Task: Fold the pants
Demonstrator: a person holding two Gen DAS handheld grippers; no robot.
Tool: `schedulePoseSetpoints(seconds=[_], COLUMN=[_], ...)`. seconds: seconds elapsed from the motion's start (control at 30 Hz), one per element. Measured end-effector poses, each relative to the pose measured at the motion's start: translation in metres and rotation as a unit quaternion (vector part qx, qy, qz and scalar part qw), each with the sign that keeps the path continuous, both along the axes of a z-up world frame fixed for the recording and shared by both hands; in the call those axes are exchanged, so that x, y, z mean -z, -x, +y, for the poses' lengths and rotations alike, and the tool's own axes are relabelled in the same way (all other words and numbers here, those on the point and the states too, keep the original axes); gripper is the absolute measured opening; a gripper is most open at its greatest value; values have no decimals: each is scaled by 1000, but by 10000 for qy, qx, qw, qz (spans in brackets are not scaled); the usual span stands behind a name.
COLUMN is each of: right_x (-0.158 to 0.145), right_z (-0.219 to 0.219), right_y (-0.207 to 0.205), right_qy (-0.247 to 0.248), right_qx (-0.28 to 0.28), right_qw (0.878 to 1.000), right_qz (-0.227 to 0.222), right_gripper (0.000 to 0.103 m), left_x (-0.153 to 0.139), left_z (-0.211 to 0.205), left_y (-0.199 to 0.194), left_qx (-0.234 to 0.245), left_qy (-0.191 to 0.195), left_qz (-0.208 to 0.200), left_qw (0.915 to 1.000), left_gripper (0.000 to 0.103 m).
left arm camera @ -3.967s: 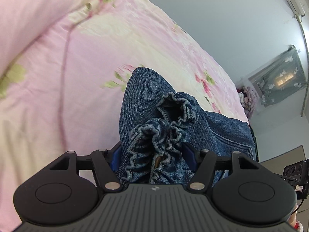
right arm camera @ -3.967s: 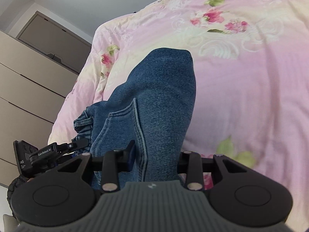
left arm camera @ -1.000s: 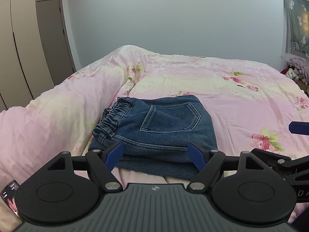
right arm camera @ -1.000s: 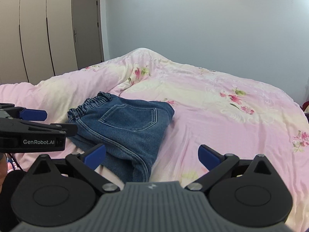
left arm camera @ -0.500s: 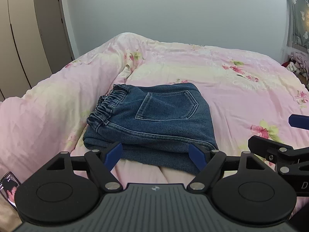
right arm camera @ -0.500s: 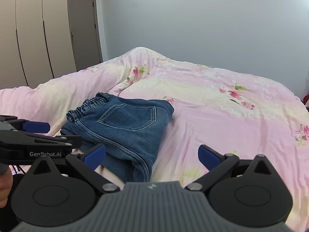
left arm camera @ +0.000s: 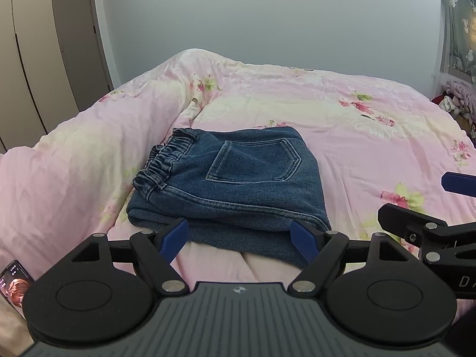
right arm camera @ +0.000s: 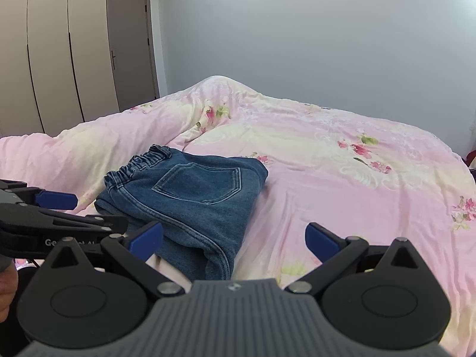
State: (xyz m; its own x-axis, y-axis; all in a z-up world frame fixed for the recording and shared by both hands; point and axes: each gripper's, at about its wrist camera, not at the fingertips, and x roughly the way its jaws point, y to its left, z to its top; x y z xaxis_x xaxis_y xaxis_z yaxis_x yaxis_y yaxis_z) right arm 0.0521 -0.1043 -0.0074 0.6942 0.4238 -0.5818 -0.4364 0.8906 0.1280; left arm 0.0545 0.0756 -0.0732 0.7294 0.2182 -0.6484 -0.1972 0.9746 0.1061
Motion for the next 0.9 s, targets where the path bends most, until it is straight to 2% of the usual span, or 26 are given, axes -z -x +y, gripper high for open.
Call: schedulePoseSetpoints(seconds=[0.6, 0.9], right_x=[-9, -10], right_z=[5, 2], right_y=[3, 4], right_qy=[10, -17], right_qx=[-132, -152], right_qw=[9998, 9998], right_qz=[-175, -117], right_gripper=[98, 98], left_x=[-8, -10], left_z=[0, -2], left_y=[1, 3], left_qx=[-56, -21], left_qy=[-21, -123], left_qz=[-89, -80], left_qw=[9999, 9999], left_gripper=[92, 92])
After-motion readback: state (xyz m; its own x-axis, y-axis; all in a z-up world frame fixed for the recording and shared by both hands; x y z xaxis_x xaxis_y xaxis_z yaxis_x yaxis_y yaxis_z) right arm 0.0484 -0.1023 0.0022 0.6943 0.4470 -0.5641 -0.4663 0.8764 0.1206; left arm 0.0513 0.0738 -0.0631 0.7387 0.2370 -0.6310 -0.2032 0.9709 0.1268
